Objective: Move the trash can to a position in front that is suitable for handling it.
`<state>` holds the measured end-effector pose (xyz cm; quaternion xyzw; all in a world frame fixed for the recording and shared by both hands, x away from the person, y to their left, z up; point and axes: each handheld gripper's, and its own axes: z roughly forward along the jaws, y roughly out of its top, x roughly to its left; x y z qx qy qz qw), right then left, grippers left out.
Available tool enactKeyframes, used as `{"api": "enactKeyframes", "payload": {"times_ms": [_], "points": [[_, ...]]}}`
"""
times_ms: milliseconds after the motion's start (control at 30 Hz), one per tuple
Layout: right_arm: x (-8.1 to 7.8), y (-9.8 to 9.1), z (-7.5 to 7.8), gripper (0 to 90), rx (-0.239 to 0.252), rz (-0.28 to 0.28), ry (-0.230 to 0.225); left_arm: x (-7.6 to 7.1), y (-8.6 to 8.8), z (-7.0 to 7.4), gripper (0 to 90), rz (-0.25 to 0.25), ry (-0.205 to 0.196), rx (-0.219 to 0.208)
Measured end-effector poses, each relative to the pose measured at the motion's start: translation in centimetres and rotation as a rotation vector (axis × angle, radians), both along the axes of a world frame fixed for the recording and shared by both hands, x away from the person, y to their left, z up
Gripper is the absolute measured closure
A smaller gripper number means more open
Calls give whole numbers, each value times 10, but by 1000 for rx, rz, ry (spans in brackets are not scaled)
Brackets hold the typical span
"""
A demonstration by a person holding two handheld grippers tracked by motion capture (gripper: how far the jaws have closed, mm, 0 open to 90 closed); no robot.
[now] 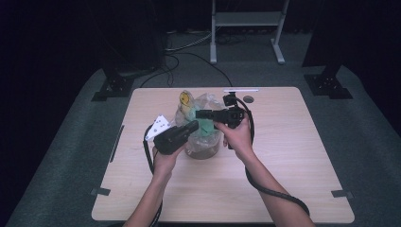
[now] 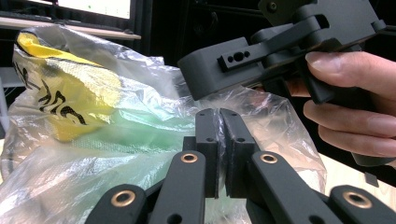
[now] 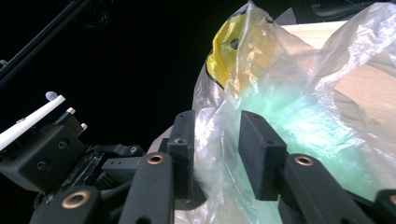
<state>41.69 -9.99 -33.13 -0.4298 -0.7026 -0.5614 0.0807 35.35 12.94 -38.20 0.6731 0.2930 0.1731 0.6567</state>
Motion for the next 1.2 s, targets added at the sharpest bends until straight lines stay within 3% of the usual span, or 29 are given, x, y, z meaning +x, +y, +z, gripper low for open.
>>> {"api": "enactKeyframes", "payload": {"times_ms": [367, 633, 767, 1033, 1200], "points": [[0, 12, 1, 638, -83, 0, -15, -2, -4, 1, 866, 3, -20, 34], [2, 18, -1, 796, -116, -6, -5, -2, -5, 0, 855, 4, -20, 48], [3, 16, -1, 883, -124, -12, -7, -3, -5, 0, 805, 6, -18, 50], [6, 7, -5, 895, -133, -37, 3, -5, -2, 4, 649, 30, -39, 59], [9, -2, -8, 896, -115, -49, 19, -4, 5, 4, 578, 52, -22, 46]]}}
